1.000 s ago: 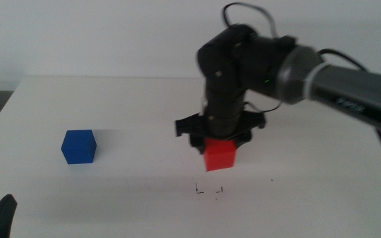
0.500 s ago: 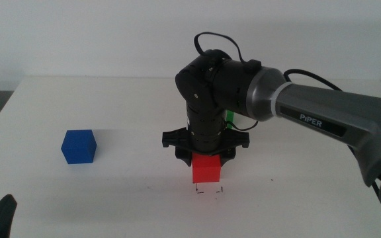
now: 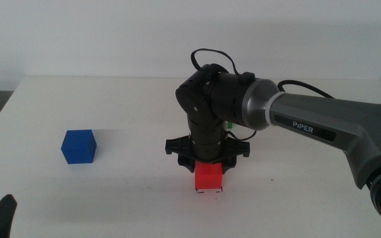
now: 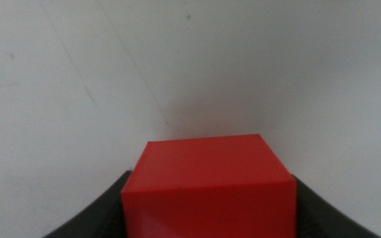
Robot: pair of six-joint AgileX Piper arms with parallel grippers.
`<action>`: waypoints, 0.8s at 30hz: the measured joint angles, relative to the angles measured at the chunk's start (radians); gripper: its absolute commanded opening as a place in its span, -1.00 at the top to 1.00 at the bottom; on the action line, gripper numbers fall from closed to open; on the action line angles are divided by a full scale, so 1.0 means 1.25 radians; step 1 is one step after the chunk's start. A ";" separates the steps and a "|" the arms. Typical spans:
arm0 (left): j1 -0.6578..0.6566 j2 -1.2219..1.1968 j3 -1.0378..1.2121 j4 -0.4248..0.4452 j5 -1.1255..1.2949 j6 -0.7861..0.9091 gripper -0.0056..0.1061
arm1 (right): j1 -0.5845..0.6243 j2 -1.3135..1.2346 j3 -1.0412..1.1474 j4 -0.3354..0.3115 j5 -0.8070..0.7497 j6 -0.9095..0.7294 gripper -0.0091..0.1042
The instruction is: Stack red cubes first, then green, then blue cubes in a specific spot.
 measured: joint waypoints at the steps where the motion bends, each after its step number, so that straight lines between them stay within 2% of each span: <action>1: 0.000 0.000 0.000 0.000 0.000 0.000 -0.73 | 0.000 0.000 0.000 -0.002 -0.002 0.000 0.55; 14: 0.000 0.000 0.000 0.000 0.000 0.000 -0.73 | 0.000 0.015 0.006 -0.013 -0.011 0.003 0.54; 15: 0.000 0.000 0.000 0.000 0.000 0.000 -0.73 | 0.000 0.015 0.006 -0.013 -0.012 0.003 -0.11; 16: 0.000 0.000 0.000 0.000 0.000 0.000 -0.73 | 0.000 0.015 0.006 -0.013 -0.013 0.003 -0.25; 21: 0.000 0.000 0.000 0.000 0.000 0.000 -0.73 | 0.000 0.015 0.006 -0.013 -0.019 -0.016 -0.63; 24: 0.000 0.000 0.000 0.000 0.000 0.000 -0.73 | 0.002 0.003 0.006 -0.013 -0.019 -0.043 -0.66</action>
